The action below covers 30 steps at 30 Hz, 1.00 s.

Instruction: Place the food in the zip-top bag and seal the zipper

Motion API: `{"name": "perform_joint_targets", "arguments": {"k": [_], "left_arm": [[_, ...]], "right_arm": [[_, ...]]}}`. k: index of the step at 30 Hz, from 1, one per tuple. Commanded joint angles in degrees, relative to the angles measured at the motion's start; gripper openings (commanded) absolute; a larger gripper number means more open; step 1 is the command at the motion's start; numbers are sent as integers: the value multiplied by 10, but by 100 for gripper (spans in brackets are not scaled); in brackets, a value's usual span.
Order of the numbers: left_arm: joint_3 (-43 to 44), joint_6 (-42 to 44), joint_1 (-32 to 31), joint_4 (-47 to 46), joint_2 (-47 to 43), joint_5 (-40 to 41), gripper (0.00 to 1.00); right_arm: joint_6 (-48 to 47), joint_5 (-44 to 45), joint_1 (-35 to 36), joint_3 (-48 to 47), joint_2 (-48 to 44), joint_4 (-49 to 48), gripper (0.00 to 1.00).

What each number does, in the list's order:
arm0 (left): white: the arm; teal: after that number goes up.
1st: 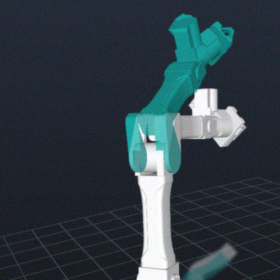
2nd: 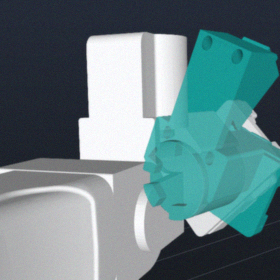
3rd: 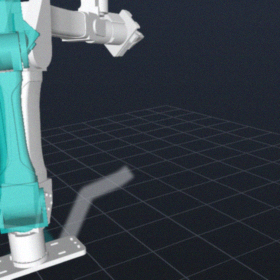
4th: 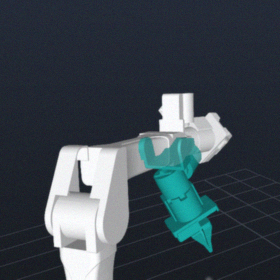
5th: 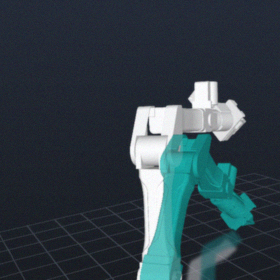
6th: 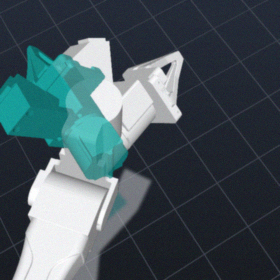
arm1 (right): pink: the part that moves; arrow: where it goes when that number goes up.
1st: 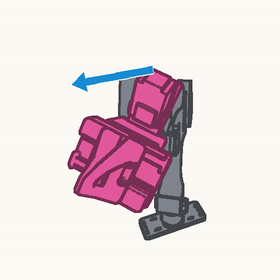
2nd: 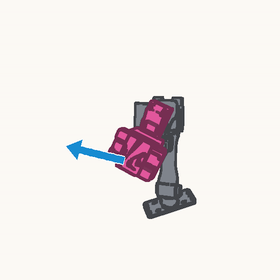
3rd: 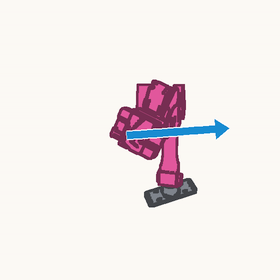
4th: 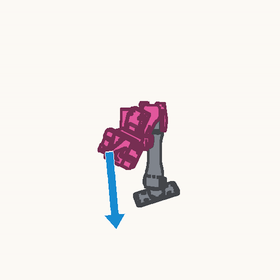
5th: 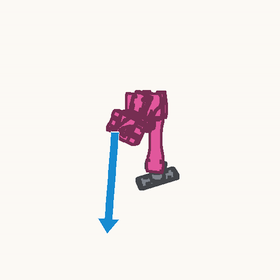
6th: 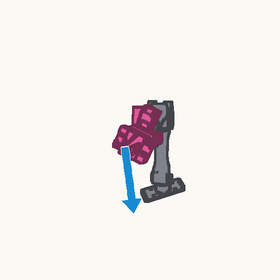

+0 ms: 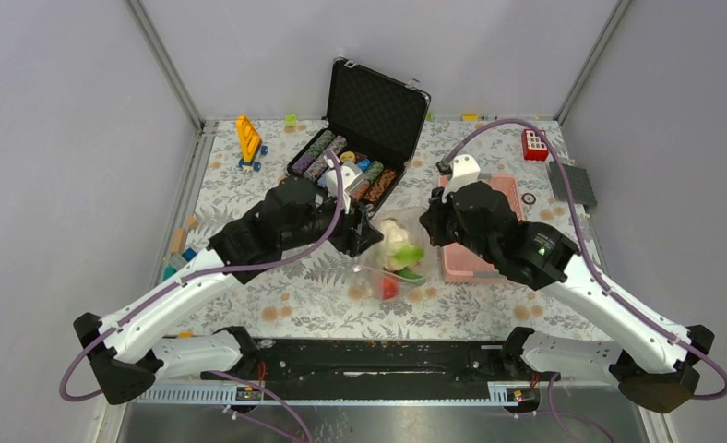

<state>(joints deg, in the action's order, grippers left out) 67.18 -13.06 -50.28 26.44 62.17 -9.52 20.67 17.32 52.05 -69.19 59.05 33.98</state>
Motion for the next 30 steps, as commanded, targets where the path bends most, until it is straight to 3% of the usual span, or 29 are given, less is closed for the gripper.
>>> {"name": "perform_joint_targets", "arguments": {"k": [1,2,4,8,13,19,24,27,30], "left_arm": [[-30,6,2,-66,-38,-59,75],[-48,10,1,-78,-44,-81,94],[-86,17,2,-124,-73,-108,99],[-149,11,2,-190,-101,-114,99],[-214,-7,-9,-249,-122,-102,99],[-272,15,-53,-357,-122,-7,99],[-294,29,-57,-421,-83,-9,89],[-286,38,-57,-428,-57,-12,78],[-286,47,-57,-444,-39,-37,77]], "right_arm": [[18,53,-11,-70,32,86,0],[21,53,-15,-86,45,103,0],[25,38,-29,-111,65,117,0],[38,-5,-76,-137,97,112,0],[33,10,-116,-188,150,139,0],[57,-23,-153,-172,159,96,0],[62,-49,-173,-155,157,85,0],[62,-70,-176,-126,141,61,0],[67,-73,-181,-110,127,46,0]]}}
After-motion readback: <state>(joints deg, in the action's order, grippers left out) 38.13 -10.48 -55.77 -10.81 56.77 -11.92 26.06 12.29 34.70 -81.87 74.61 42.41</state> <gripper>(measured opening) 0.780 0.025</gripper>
